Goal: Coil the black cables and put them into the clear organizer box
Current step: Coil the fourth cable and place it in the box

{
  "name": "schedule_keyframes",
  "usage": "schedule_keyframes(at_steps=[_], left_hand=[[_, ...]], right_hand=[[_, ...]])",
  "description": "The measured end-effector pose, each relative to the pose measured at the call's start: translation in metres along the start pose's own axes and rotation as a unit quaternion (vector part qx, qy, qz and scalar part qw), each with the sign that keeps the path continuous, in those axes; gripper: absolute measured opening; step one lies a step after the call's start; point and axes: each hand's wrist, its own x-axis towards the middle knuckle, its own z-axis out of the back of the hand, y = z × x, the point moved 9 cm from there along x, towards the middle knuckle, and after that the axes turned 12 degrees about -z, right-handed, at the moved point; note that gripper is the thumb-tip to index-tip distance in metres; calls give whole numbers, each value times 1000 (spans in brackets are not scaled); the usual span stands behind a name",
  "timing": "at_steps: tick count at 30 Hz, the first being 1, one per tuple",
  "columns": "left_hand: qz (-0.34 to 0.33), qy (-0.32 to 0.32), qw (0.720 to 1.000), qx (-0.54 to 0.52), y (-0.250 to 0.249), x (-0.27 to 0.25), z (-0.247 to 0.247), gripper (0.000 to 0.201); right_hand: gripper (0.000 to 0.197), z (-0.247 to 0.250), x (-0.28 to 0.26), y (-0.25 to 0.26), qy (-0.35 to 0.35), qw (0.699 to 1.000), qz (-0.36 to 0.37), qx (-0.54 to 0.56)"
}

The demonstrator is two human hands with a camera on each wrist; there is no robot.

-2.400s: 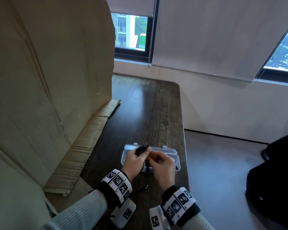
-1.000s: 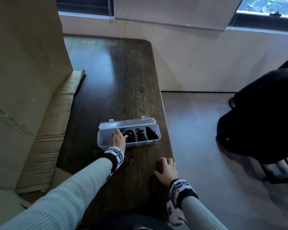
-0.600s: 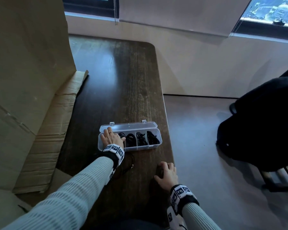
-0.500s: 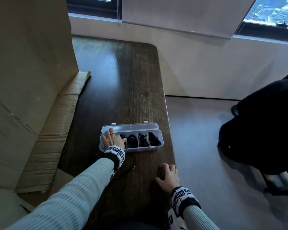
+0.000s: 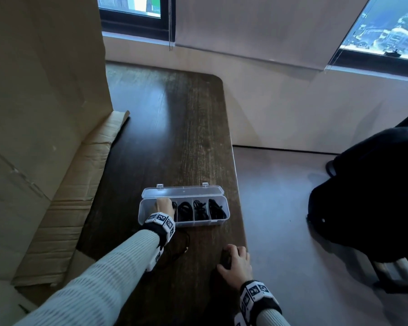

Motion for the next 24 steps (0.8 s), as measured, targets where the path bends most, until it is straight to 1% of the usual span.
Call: schedule_keyframes(at_steps=[1,2,3,4,6,9,11,15,18,20,22,24], left_hand=[[-1,-7,1000,-22,2,-2,-4,33],[12,-16,997,-71,4,-7,-4,32],[18,-9,993,-114,3,-12,-6,32],[27,-15,988,-149,5,-18,-6,35],[7,-21,988,-153,2,-16,-4,42],[6,-55,986,-154,6,-11,0,42],[-7,-58,990,-129,5,-6,-2,42],[28,-49,992,-112,9,-10,3,41],[46,-25,991,-126,4,-11,7,31],[53,-6,985,-166,3,-5,4,25],[62,18,976,-210,6,1,-3,24],[85,44,958,-270,14,5,-11,16]], right_hand=[[60,0,0,0,1,1000,0,1],[60,0,0,0,1,1000,0,2],[59,0,0,-1,0,1000,0,3],[59,-1,-1,-1,-1,1000,-1,3],[59,-1,-1,-2,-3,1000,0,5],[59,-1,-1,0,-2,1000,2,6],[58,-1,0,1,0,1000,4,8],[57,-1,-1,0,-3,1000,5,11],[57,-1,-2,-1,-6,1000,8,11],[57,-1,-1,-2,-8,1000,7,12],[57,-1,-1,-2,-10,1000,9,13],[57,-1,-1,-2,-9,1000,9,14]])
